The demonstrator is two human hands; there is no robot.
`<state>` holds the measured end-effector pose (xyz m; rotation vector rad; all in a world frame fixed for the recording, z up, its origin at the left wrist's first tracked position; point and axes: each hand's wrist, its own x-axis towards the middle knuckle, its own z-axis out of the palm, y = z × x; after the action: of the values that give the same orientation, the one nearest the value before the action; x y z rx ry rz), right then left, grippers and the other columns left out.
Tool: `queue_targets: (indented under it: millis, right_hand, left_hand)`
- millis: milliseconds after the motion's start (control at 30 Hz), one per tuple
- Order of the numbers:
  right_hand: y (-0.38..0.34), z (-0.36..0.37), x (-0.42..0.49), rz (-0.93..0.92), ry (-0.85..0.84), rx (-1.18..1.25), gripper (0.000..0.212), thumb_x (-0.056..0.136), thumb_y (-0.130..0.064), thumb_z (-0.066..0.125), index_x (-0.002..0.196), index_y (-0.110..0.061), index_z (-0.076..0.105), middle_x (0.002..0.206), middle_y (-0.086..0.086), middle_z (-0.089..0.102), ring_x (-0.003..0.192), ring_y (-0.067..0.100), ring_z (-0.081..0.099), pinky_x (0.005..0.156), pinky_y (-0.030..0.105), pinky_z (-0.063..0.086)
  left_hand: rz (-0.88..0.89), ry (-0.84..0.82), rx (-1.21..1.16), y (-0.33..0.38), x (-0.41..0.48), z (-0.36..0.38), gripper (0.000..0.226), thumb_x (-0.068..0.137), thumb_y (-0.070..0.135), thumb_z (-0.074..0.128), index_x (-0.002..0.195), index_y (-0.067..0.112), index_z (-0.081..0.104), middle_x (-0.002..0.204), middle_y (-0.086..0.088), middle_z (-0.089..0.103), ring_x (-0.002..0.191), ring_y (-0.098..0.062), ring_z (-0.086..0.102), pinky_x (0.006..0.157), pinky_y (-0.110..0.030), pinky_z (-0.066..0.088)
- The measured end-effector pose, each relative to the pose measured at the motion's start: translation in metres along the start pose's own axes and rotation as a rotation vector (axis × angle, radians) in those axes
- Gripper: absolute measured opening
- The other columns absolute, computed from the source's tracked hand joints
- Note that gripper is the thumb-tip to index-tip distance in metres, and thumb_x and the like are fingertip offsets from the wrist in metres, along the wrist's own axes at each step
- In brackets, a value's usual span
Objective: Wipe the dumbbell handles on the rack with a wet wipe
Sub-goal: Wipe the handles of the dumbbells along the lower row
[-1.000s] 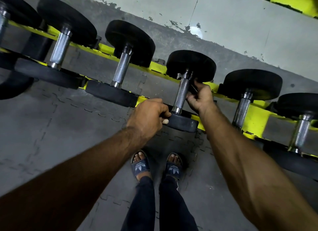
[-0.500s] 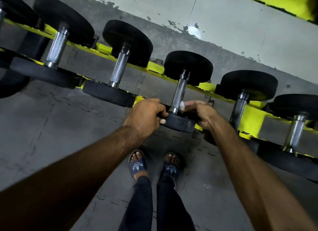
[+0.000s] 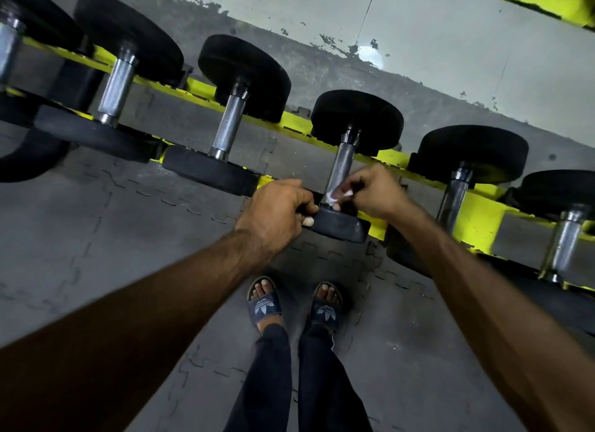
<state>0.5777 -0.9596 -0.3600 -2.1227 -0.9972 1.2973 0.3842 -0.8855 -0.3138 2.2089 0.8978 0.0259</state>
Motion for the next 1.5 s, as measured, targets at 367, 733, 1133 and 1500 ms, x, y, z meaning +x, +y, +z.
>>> queue_targets:
  millis: [367, 733, 1133, 1500]
  right_hand:
    - [-0.079, 0.028, 0.025, -0.278, -0.168, -1.016, 0.012, 0.089, -0.017, 0.062, 0.094, -0.007, 0.068, 0.097, 0.012, 0.065, 0.091, 0.032, 0.064, 0.066, 0.031, 0.042]
    - [-0.036, -0.031, -0.115, 0.241, 0.36, 0.916, 0.022, 0.083, 0.009, 0.068, 0.103, -0.001, 0.064, 0.09, 0.017, 0.07, 0.073, 0.027, 0.067, 0.077, 0.046, 0.058]
    - [-0.153, -0.101, -0.288, 0.212, 0.248, 1.557, 0.051, 0.076, 0.0, 0.065, 0.126, 0.0, 0.056, 0.117, 0.025, 0.066, 0.092, 0.031, 0.066, 0.063, 0.027, 0.057]
    - [-0.219, -0.149, -0.355, 0.173, 0.233, 1.243, 0.016, 0.089, -0.001, 0.06, 0.101, -0.01, 0.063, 0.074, 0.006, 0.071, 0.049, 0.009, 0.059, 0.046, 0.02, 0.044]
  left_hand:
    - [0.036, 0.04, -0.034, -0.005, -0.007, 0.006, 0.014, 0.075, 0.002, 0.081, 0.088, 0.007, 0.078, 0.087, 0.0, 0.067, 0.082, -0.014, 0.059, 0.075, -0.025, 0.049]
    - [-0.261, -0.059, -0.239, 0.056, -0.034, -0.02, 0.039, 0.085, 0.017, 0.077, 0.123, 0.017, 0.066, 0.113, 0.006, 0.059, 0.099, -0.005, 0.056, 0.083, -0.01, 0.041]
    - [-0.078, -0.132, -0.717, 0.236, -0.095, -0.13, 0.059, 0.07, -0.004, 0.083, 0.116, 0.029, 0.067, 0.096, -0.003, 0.074, 0.088, -0.016, 0.068, 0.085, -0.038, 0.059]
    - [0.077, -0.015, -0.679, 0.308, -0.122, -0.202, 0.046, 0.069, -0.008, 0.083, 0.109, 0.015, 0.073, 0.092, 0.007, 0.076, 0.085, -0.005, 0.07, 0.078, -0.022, 0.055]
